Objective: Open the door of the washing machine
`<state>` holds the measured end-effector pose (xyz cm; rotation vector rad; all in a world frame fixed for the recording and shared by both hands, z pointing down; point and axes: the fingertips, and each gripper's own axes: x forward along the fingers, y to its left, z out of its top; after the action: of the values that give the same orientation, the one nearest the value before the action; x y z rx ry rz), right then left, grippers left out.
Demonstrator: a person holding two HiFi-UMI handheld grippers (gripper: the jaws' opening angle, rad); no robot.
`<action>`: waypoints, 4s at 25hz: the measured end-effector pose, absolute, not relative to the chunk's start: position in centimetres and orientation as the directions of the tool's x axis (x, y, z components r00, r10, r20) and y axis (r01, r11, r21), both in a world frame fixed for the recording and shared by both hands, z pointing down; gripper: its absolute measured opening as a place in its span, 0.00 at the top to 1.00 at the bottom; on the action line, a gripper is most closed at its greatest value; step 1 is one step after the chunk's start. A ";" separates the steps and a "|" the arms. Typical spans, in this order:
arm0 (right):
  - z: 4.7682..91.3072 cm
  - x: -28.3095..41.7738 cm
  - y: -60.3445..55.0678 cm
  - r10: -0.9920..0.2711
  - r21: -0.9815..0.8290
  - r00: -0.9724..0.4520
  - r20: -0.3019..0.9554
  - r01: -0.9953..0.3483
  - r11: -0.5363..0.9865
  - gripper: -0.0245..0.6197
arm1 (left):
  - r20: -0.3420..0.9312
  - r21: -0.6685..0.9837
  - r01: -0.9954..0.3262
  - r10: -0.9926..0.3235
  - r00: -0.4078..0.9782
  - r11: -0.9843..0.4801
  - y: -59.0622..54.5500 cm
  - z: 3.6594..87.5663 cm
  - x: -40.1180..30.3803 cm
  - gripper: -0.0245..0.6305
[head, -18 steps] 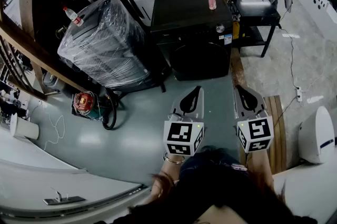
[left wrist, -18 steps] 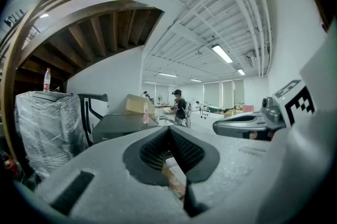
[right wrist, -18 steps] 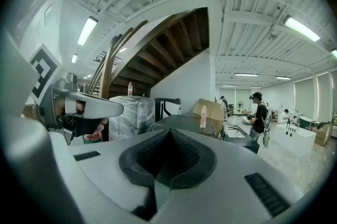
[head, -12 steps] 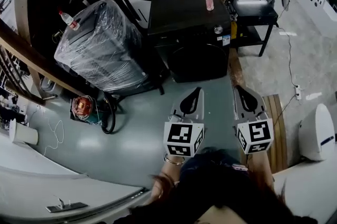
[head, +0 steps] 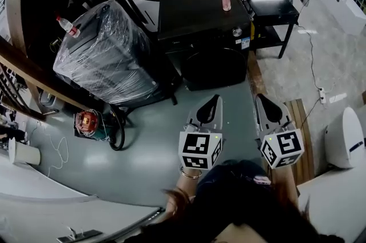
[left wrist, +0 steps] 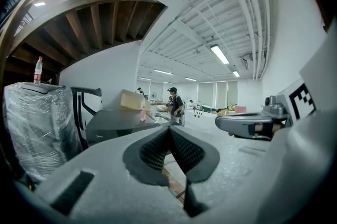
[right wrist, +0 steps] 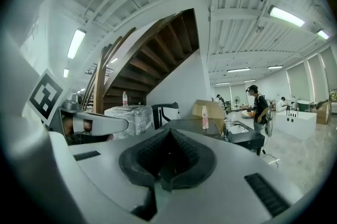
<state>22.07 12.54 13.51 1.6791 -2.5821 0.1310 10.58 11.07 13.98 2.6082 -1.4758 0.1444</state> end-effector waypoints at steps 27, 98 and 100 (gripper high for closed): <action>17.1 21.9 1.9 -0.897 0.020 -0.406 0.172 -0.909 0.415 0.96 | 0.199 0.127 -0.845 -0.821 0.535 -0.520 0.6 17.2 12.6 0.94; 46.0 29.6 -34.1 -0.616 0.095 -0.517 0.594 -0.716 0.692 0.77 | 0.386 0.190 -0.911 -0.826 0.411 -0.365 -34.3 40.3 21.5 0.94; 47.2 29.8 -34.5 -0.595 0.095 -0.530 0.604 -0.693 0.715 0.77 | 0.393 0.193 -0.922 -0.835 0.385 -0.335 -34.5 41.1 21.6 0.94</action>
<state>29.78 -34.52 47.21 0.9741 -2.2969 0.2064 21.56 -34.55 41.12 2.2688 -1.5220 0.3155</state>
